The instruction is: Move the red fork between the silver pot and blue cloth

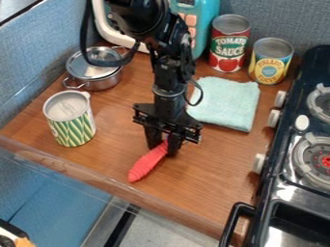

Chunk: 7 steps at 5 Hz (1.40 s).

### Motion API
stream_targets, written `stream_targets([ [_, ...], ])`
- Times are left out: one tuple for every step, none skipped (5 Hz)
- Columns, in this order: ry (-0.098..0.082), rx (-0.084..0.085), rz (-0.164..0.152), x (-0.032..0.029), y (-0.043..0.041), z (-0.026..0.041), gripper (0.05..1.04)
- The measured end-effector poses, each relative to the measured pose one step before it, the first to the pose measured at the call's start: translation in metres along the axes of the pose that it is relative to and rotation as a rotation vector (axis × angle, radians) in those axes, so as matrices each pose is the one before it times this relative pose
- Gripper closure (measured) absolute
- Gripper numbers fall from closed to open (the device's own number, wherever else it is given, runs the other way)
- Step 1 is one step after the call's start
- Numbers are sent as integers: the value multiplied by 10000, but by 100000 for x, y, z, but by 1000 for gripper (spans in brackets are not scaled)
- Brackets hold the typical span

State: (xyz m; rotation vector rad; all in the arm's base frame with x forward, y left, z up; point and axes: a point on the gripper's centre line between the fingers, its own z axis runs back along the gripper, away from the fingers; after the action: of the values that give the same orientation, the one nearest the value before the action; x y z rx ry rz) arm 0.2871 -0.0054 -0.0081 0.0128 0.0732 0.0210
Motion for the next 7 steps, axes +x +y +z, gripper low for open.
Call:
stream_targets([
  [69,-161,5,315,-131,413,740],
  [-215,-67,99,1605,806,1571,740],
  [-588,-61,276,2446,1346,2041,740],
  [-308,51,83,2572,617,-30,742],
  [169,183,174,1773,991,-985,742],
  [250,134,351,1278,1582,-1263,743],
  [129,38,163,617,1092,-537,743],
])
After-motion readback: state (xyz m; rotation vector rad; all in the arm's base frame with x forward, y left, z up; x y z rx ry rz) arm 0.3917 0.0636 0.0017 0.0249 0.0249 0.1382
